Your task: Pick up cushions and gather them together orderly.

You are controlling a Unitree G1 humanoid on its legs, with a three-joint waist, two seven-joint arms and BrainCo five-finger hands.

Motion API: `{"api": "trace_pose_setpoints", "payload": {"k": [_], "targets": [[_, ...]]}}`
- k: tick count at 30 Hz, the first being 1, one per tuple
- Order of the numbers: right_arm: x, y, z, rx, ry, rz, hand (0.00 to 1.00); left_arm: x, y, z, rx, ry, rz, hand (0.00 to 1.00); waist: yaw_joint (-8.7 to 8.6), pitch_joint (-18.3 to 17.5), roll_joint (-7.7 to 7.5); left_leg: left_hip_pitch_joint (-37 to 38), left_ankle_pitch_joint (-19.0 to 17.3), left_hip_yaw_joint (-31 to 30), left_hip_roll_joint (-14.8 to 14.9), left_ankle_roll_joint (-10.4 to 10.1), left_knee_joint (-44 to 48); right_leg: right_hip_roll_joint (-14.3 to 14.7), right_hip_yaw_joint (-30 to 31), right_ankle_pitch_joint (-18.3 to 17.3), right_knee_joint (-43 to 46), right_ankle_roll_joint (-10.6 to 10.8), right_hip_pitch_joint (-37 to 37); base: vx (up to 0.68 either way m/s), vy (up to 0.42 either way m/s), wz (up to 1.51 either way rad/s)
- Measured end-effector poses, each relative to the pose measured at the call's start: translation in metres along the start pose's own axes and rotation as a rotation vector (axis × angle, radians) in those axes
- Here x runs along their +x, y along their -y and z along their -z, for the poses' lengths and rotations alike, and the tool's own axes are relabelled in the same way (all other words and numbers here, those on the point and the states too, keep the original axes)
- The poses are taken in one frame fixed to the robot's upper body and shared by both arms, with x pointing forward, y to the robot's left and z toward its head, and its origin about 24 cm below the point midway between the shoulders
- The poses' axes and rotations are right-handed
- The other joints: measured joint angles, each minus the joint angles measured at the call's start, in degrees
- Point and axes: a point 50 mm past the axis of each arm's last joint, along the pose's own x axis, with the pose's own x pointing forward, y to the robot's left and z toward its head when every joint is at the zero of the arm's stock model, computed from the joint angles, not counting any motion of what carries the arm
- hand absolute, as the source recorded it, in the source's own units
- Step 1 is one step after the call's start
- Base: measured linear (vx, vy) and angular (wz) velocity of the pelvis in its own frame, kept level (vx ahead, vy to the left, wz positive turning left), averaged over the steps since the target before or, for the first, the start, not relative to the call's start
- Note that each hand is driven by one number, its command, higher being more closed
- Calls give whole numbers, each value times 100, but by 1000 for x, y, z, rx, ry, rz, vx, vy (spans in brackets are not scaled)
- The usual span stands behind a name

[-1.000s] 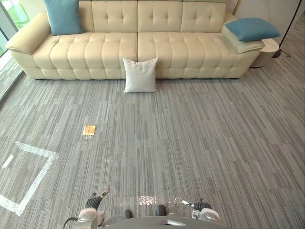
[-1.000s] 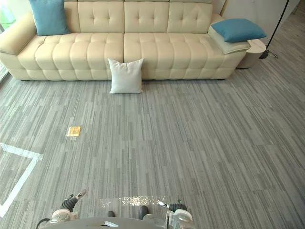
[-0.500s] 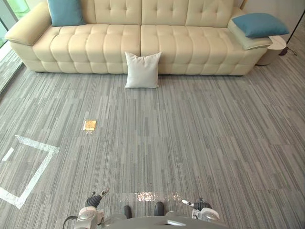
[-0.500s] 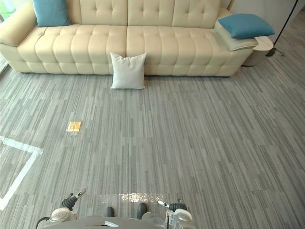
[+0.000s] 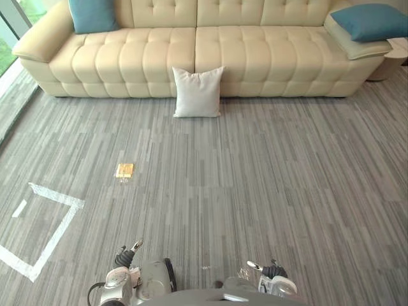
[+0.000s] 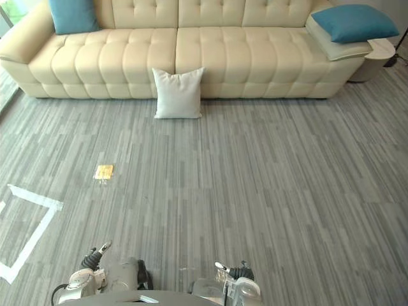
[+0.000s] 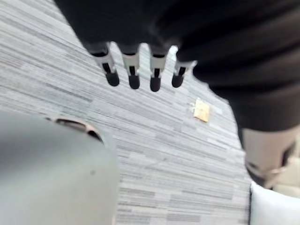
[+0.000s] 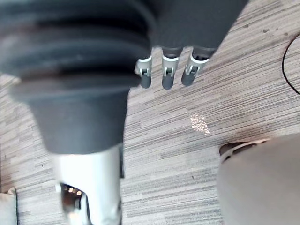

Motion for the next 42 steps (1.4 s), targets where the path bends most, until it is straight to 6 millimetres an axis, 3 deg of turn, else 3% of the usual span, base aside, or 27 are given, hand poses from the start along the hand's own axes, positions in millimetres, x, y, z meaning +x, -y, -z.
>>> {"api": "trace_pose_setpoints", "payload": {"k": [2,4,6,7,8,10,11,13,14,15,17,19,21,23,24,25,26,27,28,29,30,31,35,36,39,40,42], "targets": [[0,-1,0,0,-1,-1,0,0,4,-5,-8,23,8,0,51,7,-18,-300,342,-4,-172,7,-770,-211,37,-35,-252,55,206,447,222,-17],[0,-2,0,-4,-3,-4,0,-1,7,-6,-6,35,18,0,100,-28,43,-485,1282,-55,-236,13,-1865,-363,212,-63,-493,98,446,554,357,-34],[-1,-9,1,-19,-8,-27,0,0,8,-10,2,47,22,0,160,-84,-44,-470,1639,-23,-350,201,-1714,-492,467,-20,-510,13,485,469,321,-45],[-2,-20,-2,-14,4,-56,0,1,4,-14,16,58,16,0,148,-117,-165,-586,1349,13,-404,393,-1445,-574,660,177,-426,-41,404,536,327,-35],[-4,-26,1,-4,-6,-70,0,2,-1,-17,16,71,5,0,144,-139,-294,-636,1026,39,-469,600,-990,-703,864,319,-199,62,378,537,328,-12],[-5,-25,10,-3,-41,-70,0,3,-9,-14,12,55,-18,0,147,-287,-485,-550,608,186,-598,827,-453,-925,1151,426,335,160,338,616,317,-5],[-4,-23,10,-4,-45,-67,0,4,-12,-10,13,34,-27,0,150,-305,-507,-368,433,213,-634,925,-340,-996,1300,700,783,317,242,660,300,-20],[-4,-22,10,-12,-40,-65,0,4,-16,-6,26,13,-35,0,145,-308,-509,-60,324,215,-702,962,-417,-1021,1419,1145,1489,546,25,431,176,-29],[-4,-22,9,-15,-34,-68,0,3,-18,-1,38,-6,-37,0,120,-310,-493,242,170,220,-716,942,-606,-1013,1549,1600,2395,769,-391,385,111,-37],[-4,-22,9,-18,-35,-70,0,2,-20,2,46,-19,-39,0,83,-306,-486,551,-49,219,-722,870,-766,-993,1589,1702,3515,861,-884,364,79,-32],[-4,-21,7,-41,-20,-74,0,1,-20,7,46,-35,-39,0,31,-289,-472,966,-156,255,-757,847,-909,-1002,1400,1504,4893,806,-1619,324,-20,-21],[-3,-19,-4,-48,31,-73,0,-2,-15,14,33,-55,-33,0,8,-184,-291,1738,-259,267,-658,683,-1380,-861,936,852,5469,547,-2253,310,-81,-31],[-4,-19,-10,-42,64,-71,0,-3,-9,16,4,-63,-23,0,-1,-188,-212,2282,-467,265,-427,483,-1604,-629,480,314,5137,483,-2774,275,-170,-23],[-4,-18,-14,-39,84,-72,0,-3,-7,18,-1,-73,-18,0,-22,-183,-216,2604,-570,219,-285,330,-1751,-502,115,116,4308,449,-3064,334,-269,6],[-5,-18,-14,-35,91,-71,0,-3,-4,19,-9,-80,-13,0,-52,-180,-226,2922,-635,154,-229,208,-1963,-395,-28,210,3146,407,-3199,365,-292,26],[-5,-18,-14,-36,94,-72,0,-3,-4,19,-8,-81,-12,0,-61,-182,-230,3023,-654,138,-228,161,-2042,-347,0,341,2707,378,-3222,351,-253,38],[-5,-16,-13,-33,91,-78,0,-3,-3,20,-8,-84,-7,0,-112,-183,-225,3206,-708,26,-237,21,-2182,-287,60,1001,2147,164,-3243,498,-259,44],[-2,-13,-20,-55,109,-79,0,-4,5,27,-8,-116,13,0,-145,-260,-37,3328,-682,-409,-198,-14,-2423,-182,-148,978,2153,-16,-3052,551,-248,60],[-1,-10,-24,-60,118,-71,0,-4,17,22,19,-97,59,0,-124,-265,93,3283,-360,-894,-393,66,-2680,-188,-108,939,2260,-134,-3031,504,-216,53],[-1,-9,-24,-59,116,-69,0,-4,20,21,17,-91,71,0,-127,-253,116,3266,-209,-1000,-442,86,-2740,-213,-60,915,2331,-160,-3024,300,-127,75],[-1,-10,-22,-54,112,-70,0,-5,30,18,9,-78,92,0,-173,-262,139,3350,209,-1100,-459,52,-2794,-245,-19,803,2629,-287,-2931,306,-139,67],[-2,-10,-21,-60,110,-73,0,-6,32,18,5,-75,97,0,-178,-262,150,3394,296,-1148,-408,21,-2777,-239,-47,769,2658,-313,-2853,325,-139,88],[-3,-18,-18,-123,108,-101,0,-7,40,12,-10,-49,119,0,-156,-312,178,2708,429,-1259,-101,-214,-1099,-76,-282,360,1880,-204,-2035,324,-129,42],[-3,-18,-18,-146,108,-103,0,-7,39,11,-17,-47,114,0,-163,-313,233,2310,641,-1247,19,-435,-298,-2,-344,341,1626,-190,-1850,323,-104,10],[-4,-14,-14,-152,93,-95,0,-7,31,12,-36,-40,89,0,-108,-256,289,1723,1667,-1023,372,-439,1387,150,-297,264,1110,-216,-1121,218,-30,-10],[-4,-13,-13,-153,93,-92,0,-7,30,13,-39,-42,86,0,-108,-262,299,1641,1501,-920,453,-367,1622,171,-287,235,1050,-210,-1024,183,8,-7],[-4,-11,-11,-155,87,-87,0,-7,30,12,-41,-37,86,0,-94,-274,334,1246,654,-514,596,-142,2021,148,-191,64,832,-181,-610,217,80,-4]]}}
